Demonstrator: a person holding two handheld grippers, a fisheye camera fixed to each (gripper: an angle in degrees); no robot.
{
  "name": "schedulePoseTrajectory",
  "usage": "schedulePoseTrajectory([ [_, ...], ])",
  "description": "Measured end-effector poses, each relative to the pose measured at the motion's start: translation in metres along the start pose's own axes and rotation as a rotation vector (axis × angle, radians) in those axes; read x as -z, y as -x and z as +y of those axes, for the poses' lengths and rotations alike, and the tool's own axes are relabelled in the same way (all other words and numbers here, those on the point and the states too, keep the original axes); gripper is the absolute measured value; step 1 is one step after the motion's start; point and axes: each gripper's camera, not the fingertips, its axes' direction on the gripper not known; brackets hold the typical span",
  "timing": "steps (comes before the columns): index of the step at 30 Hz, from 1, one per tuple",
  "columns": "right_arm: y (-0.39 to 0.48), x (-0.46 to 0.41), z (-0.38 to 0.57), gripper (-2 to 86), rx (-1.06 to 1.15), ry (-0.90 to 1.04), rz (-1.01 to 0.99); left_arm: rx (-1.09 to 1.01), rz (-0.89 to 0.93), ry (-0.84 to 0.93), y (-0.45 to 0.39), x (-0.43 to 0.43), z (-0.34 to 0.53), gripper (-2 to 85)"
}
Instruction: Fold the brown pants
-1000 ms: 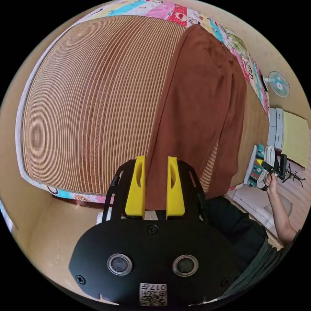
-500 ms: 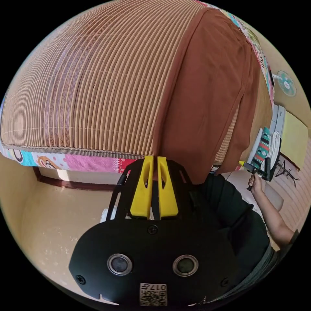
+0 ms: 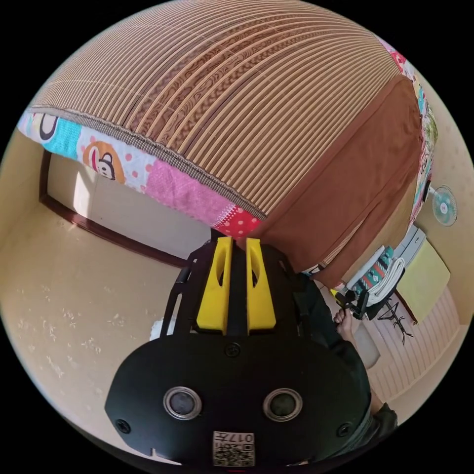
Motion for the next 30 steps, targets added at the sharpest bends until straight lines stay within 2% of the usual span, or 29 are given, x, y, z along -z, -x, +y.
schedulePoseTrajectory([
  [3,-0.007,0.007,0.026,2.1,0.01,-0.088,-0.073,-0.034,0.052,-0.042,0.007,0.03,0.01,4.8],
  [5,-0.021,0.023,0.049,2.7,-0.037,-0.218,-0.118,-0.092,0.062,-0.053,0.001,0.045,0.013,4.6],
  [8,-0.048,0.036,0.067,5.3,-0.082,-0.328,-0.19,-0.205,-0.002,-0.046,-0.019,0.059,0.015,4.8],
  [11,-0.078,0.028,0.062,10.7,-0.14,-0.253,-0.143,-0.32,-0.052,-0.055,-0.043,0.065,0.024,4.9],
  [14,-0.101,0.019,0.058,12.7,-0.11,-0.16,-0.097,-0.38,-0.02,-0.055,-0.059,0.069,0.044,4.9],
  [17,-0.122,0.013,0.055,9.1,-0.055,-0.123,-0.223,-0.417,0.033,-0.051,-0.07,0.069,0.068,4.9],
  [19,-0.13,0.012,0.056,5.3,-0.052,-0.103,-0.223,-0.401,0.116,-0.01,-0.068,0.063,0.079,4.9],
  [21,-0.13,0.015,0.06,4.3,0.005,-0.082,-0.213,-0.375,0.275,0.048,-0.064,0.05,0.091,5.1],
  [23,-0.116,0.029,0.076,3.6,0.131,-0.095,-0.25,-0.384,0.338,0.075,-0.072,0.043,0.102,5.6],
  [25,-0.092,0.044,0.097,3.3,0.255,-0.102,-0.253,-0.445,0.387,0.119,-0.093,0.035,0.114,6.5],
  [27,-0.064,0.061,0.122,3.1,0.358,-0.111,-0.221,-0.607,0.483,0.235,-0.142,0.017,0.134,8.2],
  [30,-0.026,0.082,0.152,3.0,0.488,-0.11,-0.19,-0.71,0.464,0.304,-0.207,-0.003,0.166,11.0],
])
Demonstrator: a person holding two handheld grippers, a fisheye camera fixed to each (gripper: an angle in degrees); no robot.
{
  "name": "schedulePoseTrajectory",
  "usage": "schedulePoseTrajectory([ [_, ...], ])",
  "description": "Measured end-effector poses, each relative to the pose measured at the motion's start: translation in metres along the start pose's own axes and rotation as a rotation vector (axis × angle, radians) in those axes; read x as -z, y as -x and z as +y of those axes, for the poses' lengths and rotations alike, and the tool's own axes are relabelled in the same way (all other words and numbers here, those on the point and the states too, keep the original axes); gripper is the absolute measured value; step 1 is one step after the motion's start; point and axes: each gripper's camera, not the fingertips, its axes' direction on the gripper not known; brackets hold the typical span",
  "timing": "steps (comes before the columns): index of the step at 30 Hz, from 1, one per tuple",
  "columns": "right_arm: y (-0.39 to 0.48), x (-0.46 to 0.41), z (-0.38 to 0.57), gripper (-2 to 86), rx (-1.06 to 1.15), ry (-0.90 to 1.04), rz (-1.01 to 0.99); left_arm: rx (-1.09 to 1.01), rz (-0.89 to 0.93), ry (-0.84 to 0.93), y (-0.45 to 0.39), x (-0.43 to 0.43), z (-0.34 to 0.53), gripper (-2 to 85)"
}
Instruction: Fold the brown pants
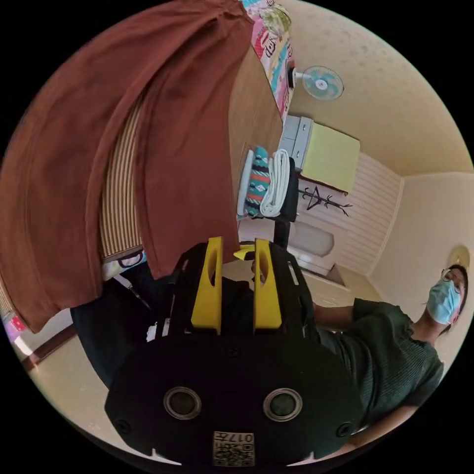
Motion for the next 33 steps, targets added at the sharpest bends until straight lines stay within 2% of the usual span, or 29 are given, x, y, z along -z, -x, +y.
schedulePoseTrajectory([
  [1,0.014,0.002,-0.001,3.0,0.039,0.017,0.005,-0.006,-0.031,0.011,-0.01,-0.009,-0.004,12.0],
  [4,0.035,-0.002,-0.008,2.9,0.129,0.077,0.013,-0.042,-0.27,0.053,-0.057,-0.046,-0.026,17.0],
  [7,0.044,-0.011,-0.017,2.9,0.196,0.117,-0.02,-0.109,-0.453,0.132,-0.09,-0.086,-0.04,16.8],
  [9,0.043,-0.016,-0.022,2.8,0.224,0.147,-0.047,-0.09,-0.649,0.217,-0.094,-0.116,-0.04,10.5],
  [11,0.031,-0.024,-0.03,2.8,0.276,0.3,-0.061,-0.11,-0.733,0.231,-0.093,-0.129,-0.032,4.8],
  [12,0.027,-0.025,-0.032,2.7,0.297,0.359,-0.067,-0.111,-0.722,0.22,-0.09,-0.132,-0.026,3.1],
  [14,0.006,-0.014,-0.047,2.6,0.412,0.66,-0.123,-0.054,-0.625,0.169,-0.08,-0.132,-0.017,1.3],
  [16,-0.018,0.015,-0.073,2.4,0.424,0.788,-0.112,-0.005,-0.524,0.109,-0.072,-0.129,-0.009,0.3],
  [18,-0.052,0.06,-0.123,2.8,0.325,0.679,0.065,0.036,-0.522,0.059,-0.067,-0.126,0.002,-0.4],
  [20,-0.101,0.128,-0.204,5.5,0.112,0.348,0.168,0.052,-0.523,0.019,-0.066,-0.122,0.011,-0.5],
  [21,-0.112,0.143,-0.223,6.3,0.072,0.256,0.151,0.064,-0.497,-0.008,-0.064,-0.12,0.016,-0.6],
  [23,-0.152,0.185,-0.288,7.8,-0.013,-0.067,0.045,0.092,-0.447,-0.046,-0.059,-0.117,0.022,-0.6],
  [25,-0.175,0.192,-0.328,8.2,-0.089,-0.214,0.026,0.121,-0.401,-0.079,-0.054,-0.116,0.027,-0.5],
  [30,-0.222,0.149,-0.397,11.2,-0.357,-0.29,0.091,0.156,-0.31,-0.152,-0.052,-0.121,0.038,-0.5],
  [33,-0.223,0.127,-0.41,7.8,-0.415,-0.315,0.154,0.149,-0.274,-0.185,-0.053,-0.123,0.044,-0.4],
])
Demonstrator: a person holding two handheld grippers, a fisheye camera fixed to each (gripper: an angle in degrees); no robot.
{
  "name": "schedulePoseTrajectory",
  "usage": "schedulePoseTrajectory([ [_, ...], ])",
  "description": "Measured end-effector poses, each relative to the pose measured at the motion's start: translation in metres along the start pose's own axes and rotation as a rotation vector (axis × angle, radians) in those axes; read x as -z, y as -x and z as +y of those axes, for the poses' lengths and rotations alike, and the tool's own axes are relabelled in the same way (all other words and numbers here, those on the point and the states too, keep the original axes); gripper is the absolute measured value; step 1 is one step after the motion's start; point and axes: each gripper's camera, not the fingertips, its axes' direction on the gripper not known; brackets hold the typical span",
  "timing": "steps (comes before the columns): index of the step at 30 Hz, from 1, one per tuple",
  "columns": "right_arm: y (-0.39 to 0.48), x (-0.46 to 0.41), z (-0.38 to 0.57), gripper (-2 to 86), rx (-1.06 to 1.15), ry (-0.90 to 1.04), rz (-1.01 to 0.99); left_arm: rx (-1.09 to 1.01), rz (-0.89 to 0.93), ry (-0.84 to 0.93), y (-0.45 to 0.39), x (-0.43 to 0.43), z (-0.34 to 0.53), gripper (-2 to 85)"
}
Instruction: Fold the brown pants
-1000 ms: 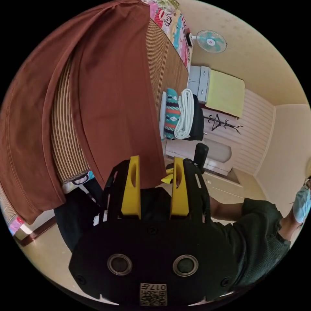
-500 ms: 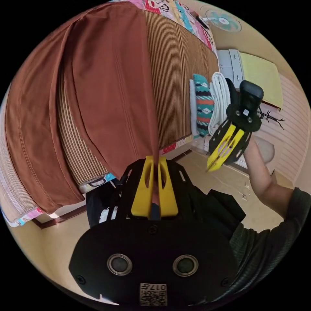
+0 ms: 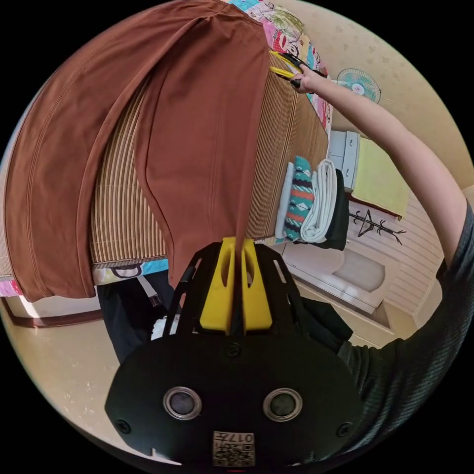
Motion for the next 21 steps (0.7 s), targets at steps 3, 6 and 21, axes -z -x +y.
schedulePoseTrajectory([
  [3,0.055,0.005,0.014,3.1,0.132,-0.139,0.11,0.025,0.1,-0.045,0.008,0.007,0.01,-0.4],
  [6,0.167,-0.011,0.056,1.7,0.5,-0.216,0.378,-0.017,0.195,-0.108,0.02,0.033,0.028,-0.5],
  [21,0.323,-0.247,0.09,1.3,0.648,0.043,-0.036,0.197,-0.225,-0.325,0.158,0.186,0.09,-0.4],
])
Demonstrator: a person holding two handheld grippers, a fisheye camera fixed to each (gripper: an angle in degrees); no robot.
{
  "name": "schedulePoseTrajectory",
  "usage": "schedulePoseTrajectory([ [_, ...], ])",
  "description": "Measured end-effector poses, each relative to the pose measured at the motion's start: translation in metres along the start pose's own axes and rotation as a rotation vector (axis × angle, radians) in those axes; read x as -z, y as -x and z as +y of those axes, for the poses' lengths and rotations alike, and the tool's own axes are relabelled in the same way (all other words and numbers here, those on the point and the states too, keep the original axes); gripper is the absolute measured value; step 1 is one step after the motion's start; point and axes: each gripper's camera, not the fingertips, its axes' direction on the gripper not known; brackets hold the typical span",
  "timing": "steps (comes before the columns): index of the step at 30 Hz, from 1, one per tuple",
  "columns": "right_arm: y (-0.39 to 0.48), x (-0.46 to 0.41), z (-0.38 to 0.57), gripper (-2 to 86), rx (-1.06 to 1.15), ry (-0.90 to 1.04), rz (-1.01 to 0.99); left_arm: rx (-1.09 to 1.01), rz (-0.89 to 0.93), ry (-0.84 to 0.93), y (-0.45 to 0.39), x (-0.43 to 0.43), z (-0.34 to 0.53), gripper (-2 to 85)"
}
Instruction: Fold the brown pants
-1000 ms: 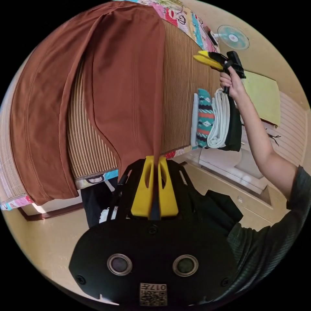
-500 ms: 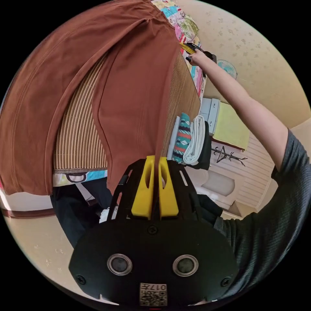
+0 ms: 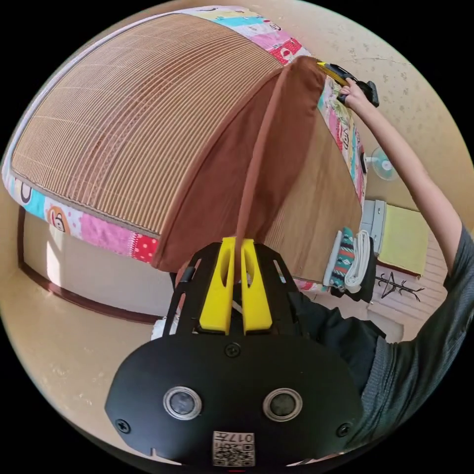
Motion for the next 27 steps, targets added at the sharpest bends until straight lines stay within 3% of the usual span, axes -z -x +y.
schedulePoseTrajectory([
  [6,-0.046,0.0,0.178,2.9,0.024,0.265,-0.041,-0.068,-0.04,0.152,0.013,-0.032,-0.034,-0.1],
  [10,-0.076,-0.001,0.327,5.5,-0.201,0.321,-0.177,-0.127,-0.037,0.175,0.004,-0.032,-0.036,-0.2],
  [14,-0.058,-0.035,0.433,7.2,-0.378,0.375,-0.193,-0.166,-0.022,0.232,-0.012,-0.024,-0.033,-0.4],
  [21,-0.048,-0.065,0.447,9.1,-0.494,0.252,-0.295,-0.196,0.005,0.268,-0.032,0.005,-0.038,-0.5],
  [27,-0.055,-0.09,0.417,5.6,-0.559,0.376,-0.203,-0.208,-0.013,0.319,-0.039,0.009,-0.052,-0.4],
])
